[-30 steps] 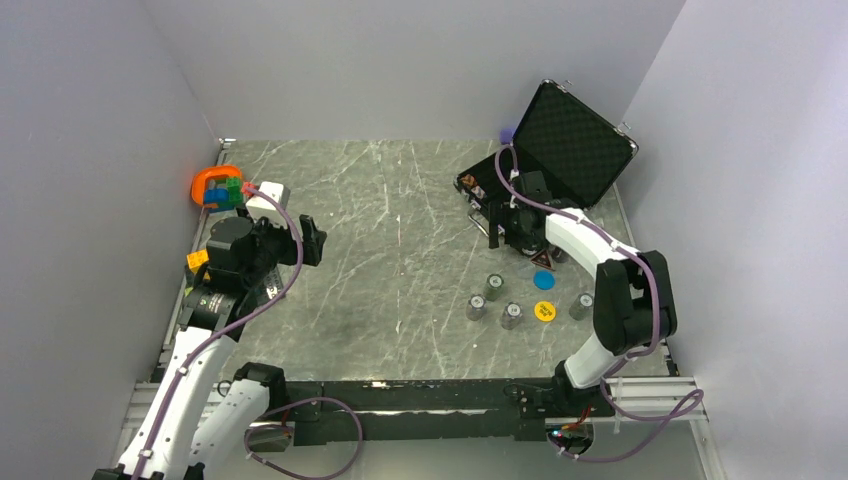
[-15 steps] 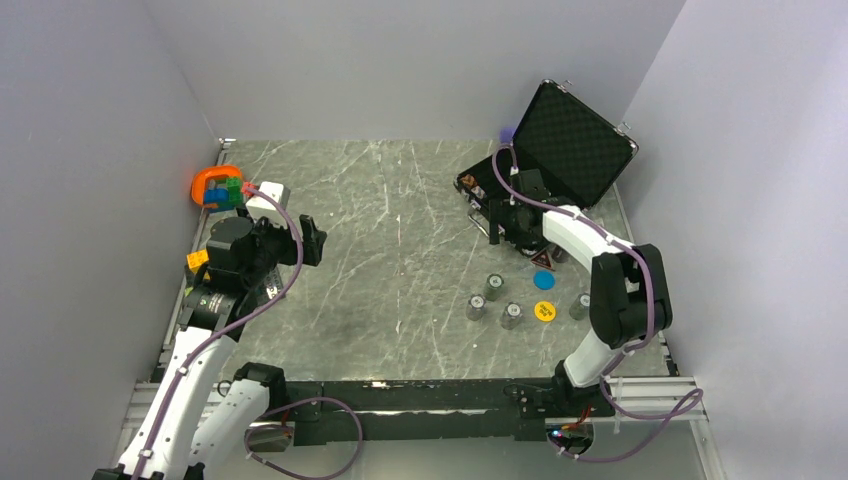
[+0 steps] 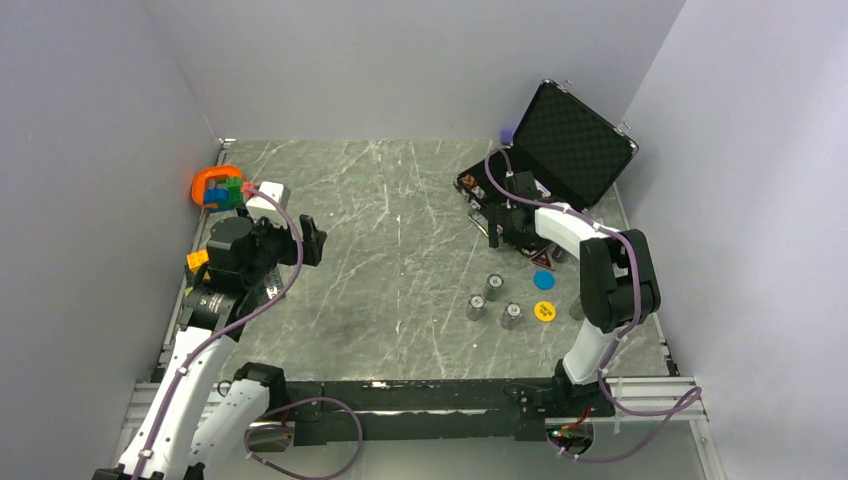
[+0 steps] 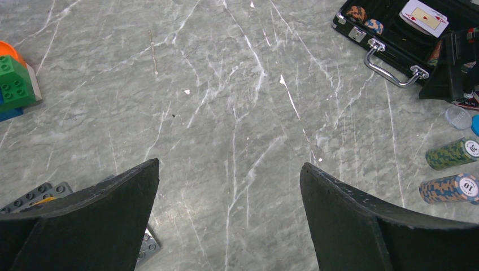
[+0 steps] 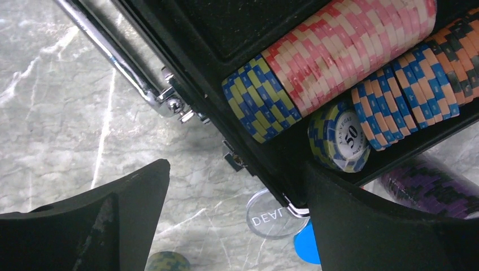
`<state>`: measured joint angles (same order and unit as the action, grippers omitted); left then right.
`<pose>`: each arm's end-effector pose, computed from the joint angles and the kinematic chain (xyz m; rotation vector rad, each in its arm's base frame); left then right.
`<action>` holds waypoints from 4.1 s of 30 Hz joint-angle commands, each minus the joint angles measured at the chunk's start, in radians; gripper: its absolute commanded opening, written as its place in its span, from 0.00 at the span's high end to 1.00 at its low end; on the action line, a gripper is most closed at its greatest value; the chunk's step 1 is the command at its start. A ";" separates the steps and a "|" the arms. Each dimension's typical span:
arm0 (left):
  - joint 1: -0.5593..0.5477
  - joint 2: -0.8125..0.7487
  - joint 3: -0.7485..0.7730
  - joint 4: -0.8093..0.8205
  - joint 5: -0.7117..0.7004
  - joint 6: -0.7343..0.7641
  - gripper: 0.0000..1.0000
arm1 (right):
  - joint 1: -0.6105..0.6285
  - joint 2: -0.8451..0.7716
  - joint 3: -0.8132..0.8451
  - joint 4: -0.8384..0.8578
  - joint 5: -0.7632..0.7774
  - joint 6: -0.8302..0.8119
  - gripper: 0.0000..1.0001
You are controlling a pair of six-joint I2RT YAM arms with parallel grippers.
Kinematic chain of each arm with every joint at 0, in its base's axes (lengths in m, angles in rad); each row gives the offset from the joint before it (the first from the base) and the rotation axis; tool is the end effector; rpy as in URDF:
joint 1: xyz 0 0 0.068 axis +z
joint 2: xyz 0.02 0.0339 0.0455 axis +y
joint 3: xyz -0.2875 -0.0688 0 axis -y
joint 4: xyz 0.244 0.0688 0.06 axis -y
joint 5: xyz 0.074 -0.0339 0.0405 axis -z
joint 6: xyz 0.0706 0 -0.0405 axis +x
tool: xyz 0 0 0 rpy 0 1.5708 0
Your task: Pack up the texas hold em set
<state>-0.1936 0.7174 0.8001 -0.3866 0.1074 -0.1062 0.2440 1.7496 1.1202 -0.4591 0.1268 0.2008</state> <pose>0.1744 -0.0419 0.3393 0.1565 1.8778 -0.3066 0.3617 0.0808 0.1737 -0.0158 2.6443 -0.0203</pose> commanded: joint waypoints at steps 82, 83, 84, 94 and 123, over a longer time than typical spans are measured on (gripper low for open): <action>-0.005 0.016 0.016 0.003 0.010 0.003 0.02 | 0.287 -0.152 -0.016 -0.350 -0.014 0.172 0.22; -0.006 0.015 0.016 0.003 0.012 0.004 0.02 | 0.289 -0.151 -0.019 -0.353 -0.017 0.175 0.24; -0.004 0.015 0.017 0.003 0.012 0.004 0.02 | 0.292 -0.151 -0.022 -0.356 -0.019 0.178 0.26; -0.004 0.011 0.017 0.002 0.010 0.003 0.02 | 0.294 -0.119 -0.043 -0.370 0.004 0.202 0.49; -0.011 -0.001 0.019 0.000 0.006 0.004 0.02 | -0.007 -0.148 0.063 0.387 0.777 0.271 1.00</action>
<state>-0.1970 0.7280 0.8001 -0.3878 0.1081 -0.1062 0.2420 1.5608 1.1870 -0.3588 0.7761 0.5198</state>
